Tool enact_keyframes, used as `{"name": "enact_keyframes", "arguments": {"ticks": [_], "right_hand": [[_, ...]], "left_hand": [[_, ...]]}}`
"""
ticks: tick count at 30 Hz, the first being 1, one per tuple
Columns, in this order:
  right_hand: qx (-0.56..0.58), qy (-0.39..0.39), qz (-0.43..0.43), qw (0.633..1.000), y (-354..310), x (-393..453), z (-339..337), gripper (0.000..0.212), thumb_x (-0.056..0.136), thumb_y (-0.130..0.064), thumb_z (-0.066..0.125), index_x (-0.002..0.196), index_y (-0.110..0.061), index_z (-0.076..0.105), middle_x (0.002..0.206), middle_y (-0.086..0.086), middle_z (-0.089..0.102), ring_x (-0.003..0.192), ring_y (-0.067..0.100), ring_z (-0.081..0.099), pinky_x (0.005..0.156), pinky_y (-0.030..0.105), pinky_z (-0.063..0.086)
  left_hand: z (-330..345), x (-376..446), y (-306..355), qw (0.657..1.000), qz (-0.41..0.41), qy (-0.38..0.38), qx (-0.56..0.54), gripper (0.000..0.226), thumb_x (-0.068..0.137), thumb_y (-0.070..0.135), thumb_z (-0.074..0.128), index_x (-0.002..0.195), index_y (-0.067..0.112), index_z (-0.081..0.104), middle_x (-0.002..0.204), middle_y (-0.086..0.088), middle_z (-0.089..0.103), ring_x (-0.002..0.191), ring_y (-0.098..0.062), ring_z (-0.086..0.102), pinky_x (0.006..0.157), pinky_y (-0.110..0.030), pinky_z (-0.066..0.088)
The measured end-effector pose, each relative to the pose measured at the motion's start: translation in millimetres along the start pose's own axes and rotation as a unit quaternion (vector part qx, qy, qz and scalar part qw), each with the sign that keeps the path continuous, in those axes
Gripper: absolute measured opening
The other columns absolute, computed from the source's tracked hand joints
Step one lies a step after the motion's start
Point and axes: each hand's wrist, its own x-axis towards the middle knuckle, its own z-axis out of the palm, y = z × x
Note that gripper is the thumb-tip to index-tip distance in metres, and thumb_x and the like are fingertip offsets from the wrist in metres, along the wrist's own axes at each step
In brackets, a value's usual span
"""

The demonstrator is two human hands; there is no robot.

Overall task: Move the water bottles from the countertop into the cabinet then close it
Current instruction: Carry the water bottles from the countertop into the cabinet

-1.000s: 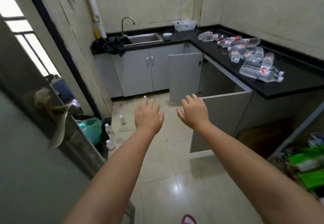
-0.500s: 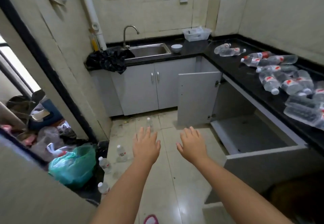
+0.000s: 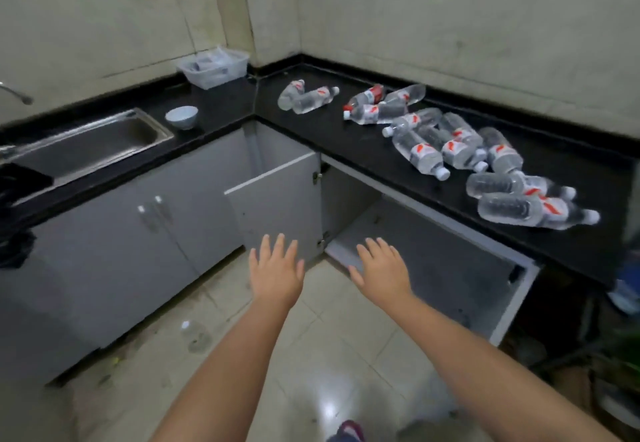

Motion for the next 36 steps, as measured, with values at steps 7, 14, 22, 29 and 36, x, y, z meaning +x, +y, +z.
{"name": "enact_keyframes", "arguments": {"ticks": [7,14,22,29,36], "right_hand": [[0.046,0.049,0.171,0.983,84,96,-11,0.052,0.092,-0.029,0.055,0.133,0.002,0.047,0.142,0.022,0.046,0.136,0.035,0.038,0.113,0.045,0.032],[0.025,0.078,0.293,0.953,158,139,-16,0.039,0.071,-0.02,0.078,0.099,0.007,0.068,0.103,0.025,0.071,0.097,0.04,0.067,0.081,0.046,0.057],[-0.031,0.046,0.452,0.89,233,135,-15,0.036,0.067,-0.027,0.068,0.087,0.002,0.071,0.087,0.022,0.073,0.08,0.04,0.07,0.069,0.044,0.059],[0.032,0.019,0.562,0.826,253,143,-3,0.049,0.07,-0.035,0.047,0.089,0.002,0.074,0.093,0.025,0.074,0.084,0.044,0.072,0.067,0.05,0.058],[0.103,0.028,0.571,0.814,253,136,4,0.08,0.094,-0.057,0.019,0.101,0.004,0.07,0.108,0.028,0.069,0.1,0.048,0.065,0.078,0.059,0.053]], "left_hand": [[-22,143,69,0.99,0.141,0.005,0.005,0.049,0.103,0.038,0.023,0.15,0.026,0.017,0.162,0.002,0.009,0.15,-0.022,0.0,0.123,-0.041,0.007],[-36,251,133,0.97,0.242,0.023,0.017,0.048,0.101,0.037,0.031,0.148,0.025,0.027,0.16,0.001,0.018,0.15,-0.023,0.007,0.121,-0.041,0.011],[-18,340,228,0.9,0.431,-0.024,0.066,0.048,0.101,0.037,0.029,0.147,0.024,0.026,0.16,0.002,0.018,0.149,-0.023,0.007,0.121,-0.04,0.012],[7,392,302,0.772,0.615,-0.077,0.143,0.048,0.102,0.032,0.028,0.149,0.023,0.023,0.16,0.001,0.015,0.15,-0.023,0.004,0.122,-0.041,0.008],[25,409,341,0.635,0.719,-0.03,0.281,0.049,0.099,0.017,0.039,0.145,0.011,0.027,0.141,-0.004,0.048,0.128,-0.026,0.04,0.106,-0.036,0.029]]}}
